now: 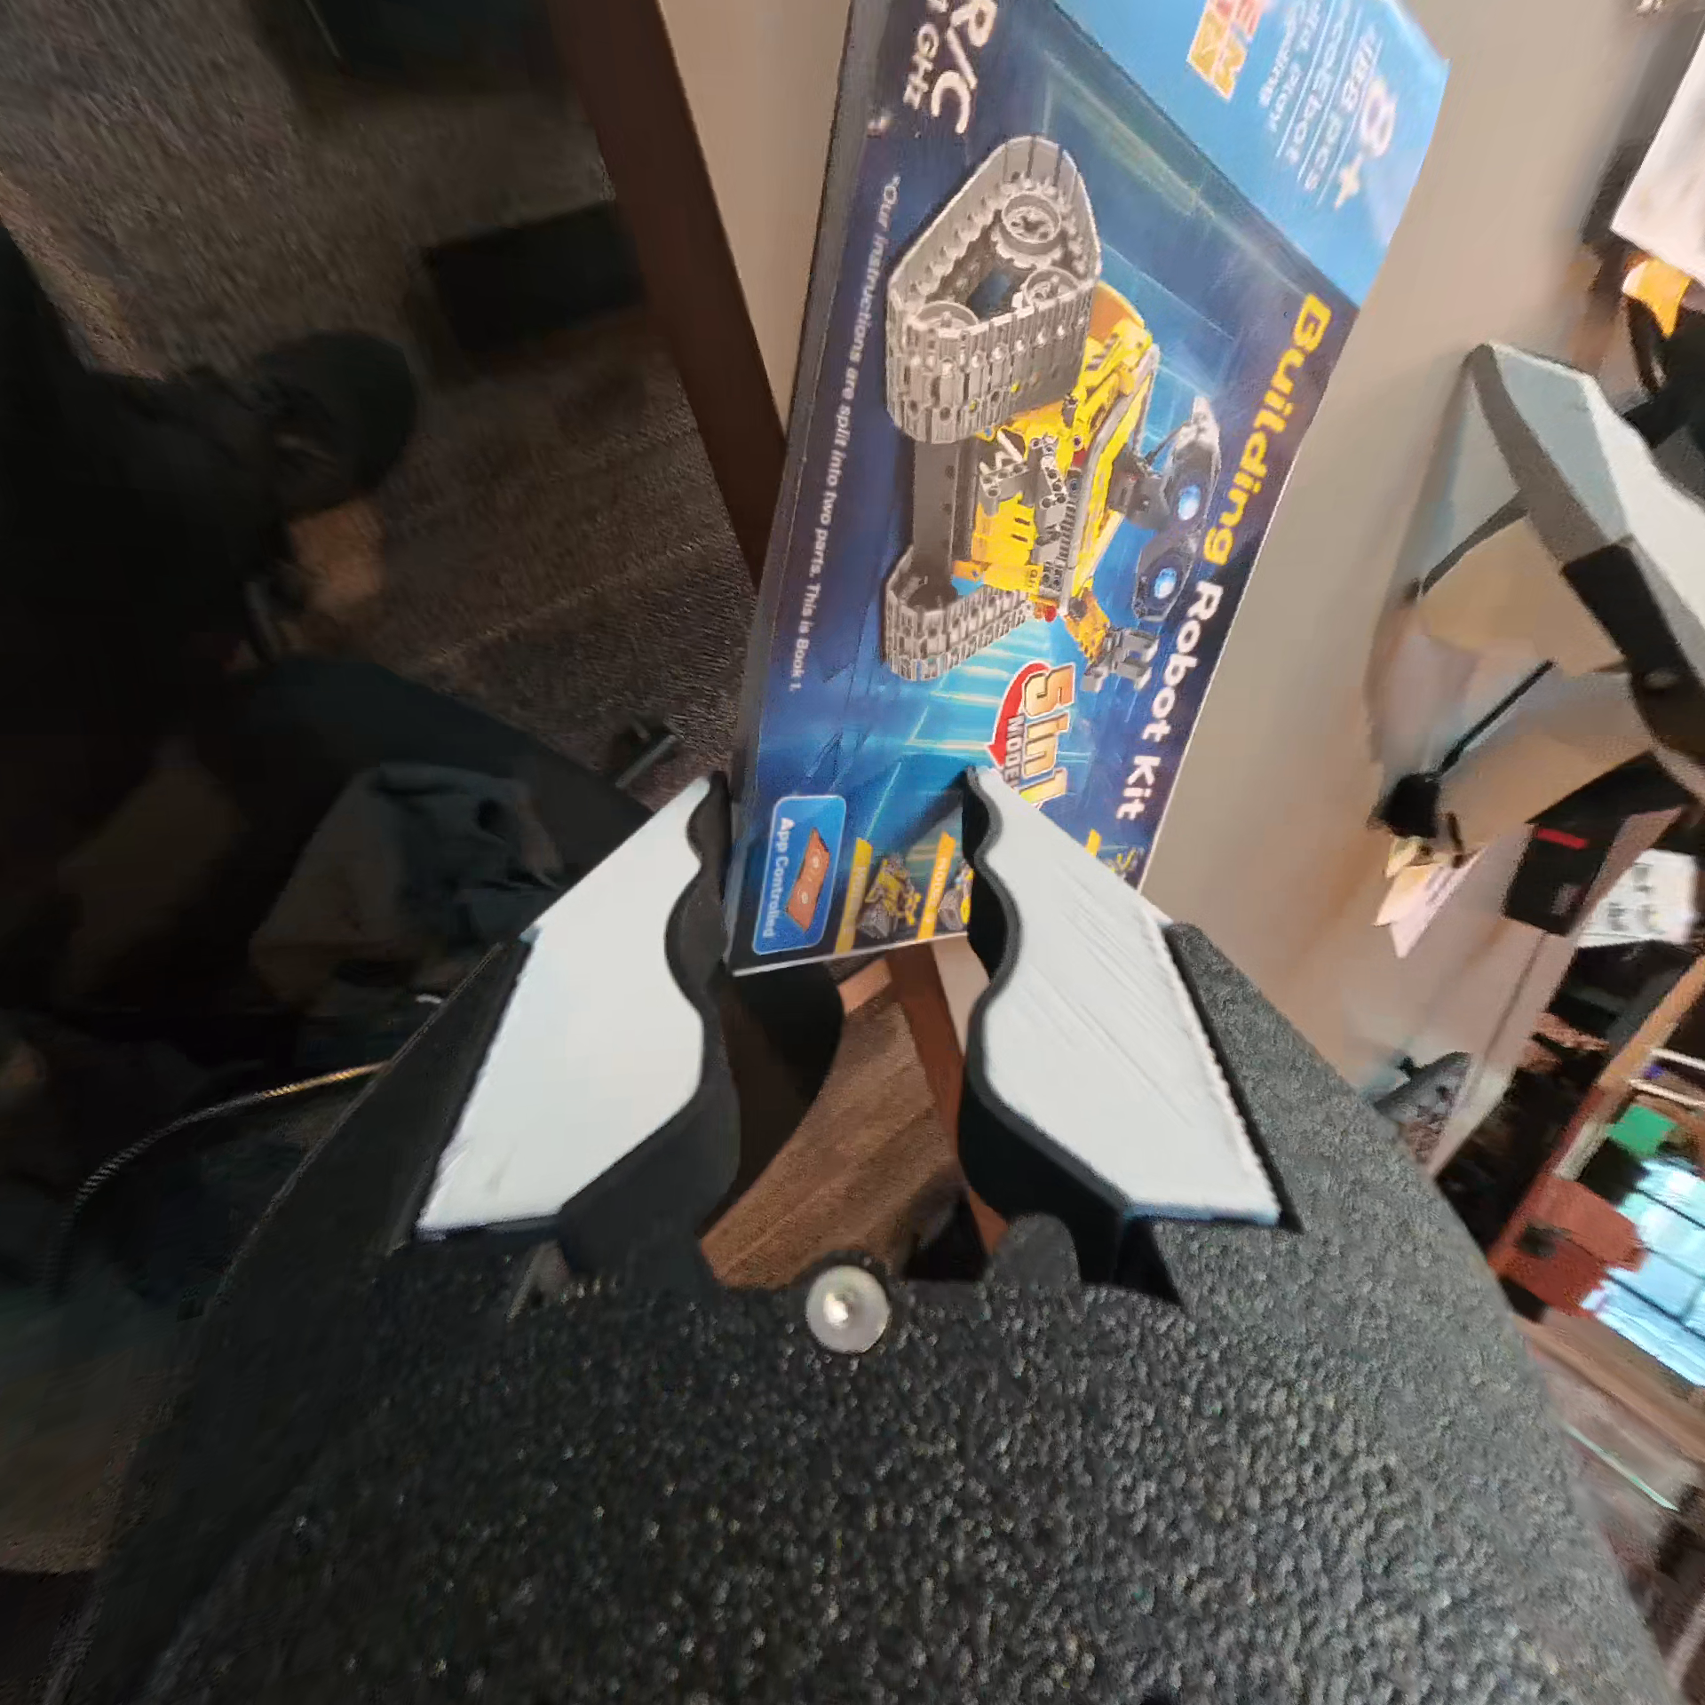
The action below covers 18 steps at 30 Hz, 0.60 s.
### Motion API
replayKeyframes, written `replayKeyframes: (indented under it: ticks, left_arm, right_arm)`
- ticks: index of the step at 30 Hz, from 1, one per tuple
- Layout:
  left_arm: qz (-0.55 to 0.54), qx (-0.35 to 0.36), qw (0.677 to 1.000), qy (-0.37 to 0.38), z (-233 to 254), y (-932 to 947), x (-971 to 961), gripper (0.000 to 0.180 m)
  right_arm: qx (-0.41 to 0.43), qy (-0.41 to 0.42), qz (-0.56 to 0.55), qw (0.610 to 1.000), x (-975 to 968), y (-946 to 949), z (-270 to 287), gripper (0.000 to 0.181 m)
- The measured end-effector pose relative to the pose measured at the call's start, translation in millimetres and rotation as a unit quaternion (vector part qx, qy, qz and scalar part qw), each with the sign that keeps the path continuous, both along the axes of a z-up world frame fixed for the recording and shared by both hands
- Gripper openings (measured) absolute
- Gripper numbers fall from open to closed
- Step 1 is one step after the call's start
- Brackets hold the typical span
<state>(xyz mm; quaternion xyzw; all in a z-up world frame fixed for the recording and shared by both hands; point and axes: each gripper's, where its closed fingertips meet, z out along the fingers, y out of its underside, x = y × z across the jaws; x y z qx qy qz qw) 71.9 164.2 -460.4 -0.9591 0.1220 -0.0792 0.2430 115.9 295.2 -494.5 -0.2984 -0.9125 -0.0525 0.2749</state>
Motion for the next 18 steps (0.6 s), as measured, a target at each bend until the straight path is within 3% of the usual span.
replayKeyframes:
  ticks: [5,10,15,18]
  left_arm:
    - [0.000,0.014,1.000,0.019,10,1,-3,0.099]
    - [-0.004,0.043,0.996,0.082,17,11,-15,0.097]
    - [0.008,0.102,0.972,0.211,38,39,-51,0.096]
    - [-0.002,0.125,0.950,0.285,50,55,-78,0.086]
  right_arm:
    - [-0.027,0.007,0.017,0.999,-3,-9,27,0.009]
    - [-0.141,0.008,-0.051,0.989,-14,-17,62,0.005]
    - [-0.236,0.015,-0.103,0.966,-26,-13,89,0.005]
    - [-0.306,0.009,-0.121,0.944,-29,-17,101,0.004]
